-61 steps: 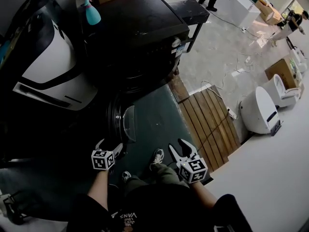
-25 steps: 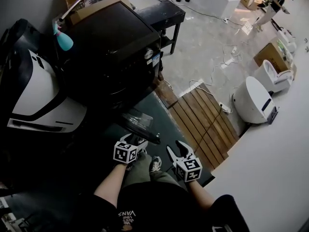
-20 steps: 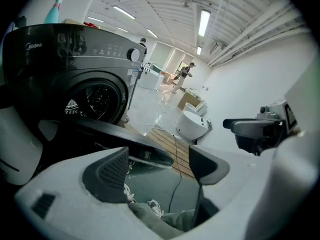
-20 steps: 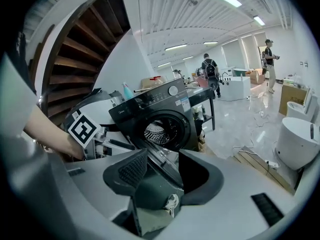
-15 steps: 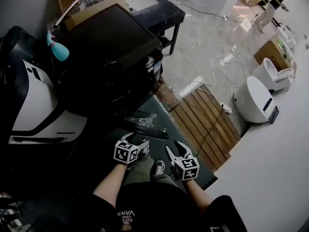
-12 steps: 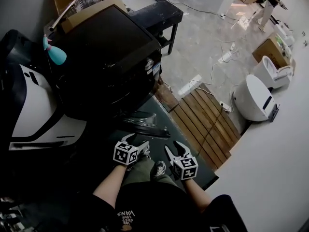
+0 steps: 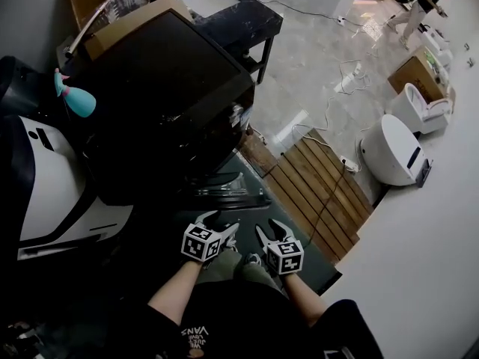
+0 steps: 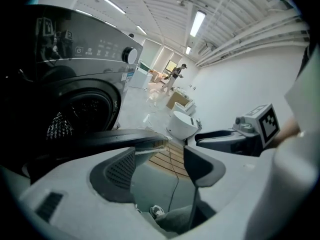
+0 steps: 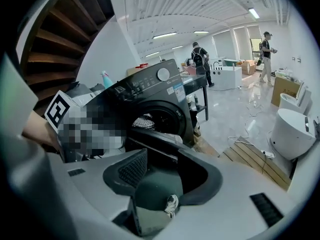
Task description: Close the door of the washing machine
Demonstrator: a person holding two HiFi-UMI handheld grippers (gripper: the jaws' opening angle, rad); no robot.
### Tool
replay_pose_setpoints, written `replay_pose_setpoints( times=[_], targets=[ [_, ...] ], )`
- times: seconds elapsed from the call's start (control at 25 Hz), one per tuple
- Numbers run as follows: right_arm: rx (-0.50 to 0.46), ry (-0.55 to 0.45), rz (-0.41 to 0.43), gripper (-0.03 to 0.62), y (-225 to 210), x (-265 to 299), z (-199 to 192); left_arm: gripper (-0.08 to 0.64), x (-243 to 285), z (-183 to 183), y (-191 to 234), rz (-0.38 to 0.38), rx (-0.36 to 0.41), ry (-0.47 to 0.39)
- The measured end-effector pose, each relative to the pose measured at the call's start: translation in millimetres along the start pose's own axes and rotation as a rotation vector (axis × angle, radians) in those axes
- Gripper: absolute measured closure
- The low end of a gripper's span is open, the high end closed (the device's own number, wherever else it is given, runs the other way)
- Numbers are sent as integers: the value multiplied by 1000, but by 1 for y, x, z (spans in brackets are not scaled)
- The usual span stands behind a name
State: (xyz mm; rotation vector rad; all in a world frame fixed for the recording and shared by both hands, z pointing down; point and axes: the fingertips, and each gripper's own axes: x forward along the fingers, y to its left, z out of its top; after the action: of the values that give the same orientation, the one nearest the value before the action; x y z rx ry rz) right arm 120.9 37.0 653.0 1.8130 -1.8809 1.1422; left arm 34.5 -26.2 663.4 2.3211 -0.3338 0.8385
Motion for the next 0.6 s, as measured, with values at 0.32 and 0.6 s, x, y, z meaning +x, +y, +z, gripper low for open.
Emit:
replay_pose_setpoints(
  times=[0.32,0.6],
  targets=[
    [39,19,-23,410,-10,43,21,250,3,14,18,-9,-30,3],
    [24,66,21,410,-17,79,39,259,9,26,27,23,-95,-25]
  ],
)
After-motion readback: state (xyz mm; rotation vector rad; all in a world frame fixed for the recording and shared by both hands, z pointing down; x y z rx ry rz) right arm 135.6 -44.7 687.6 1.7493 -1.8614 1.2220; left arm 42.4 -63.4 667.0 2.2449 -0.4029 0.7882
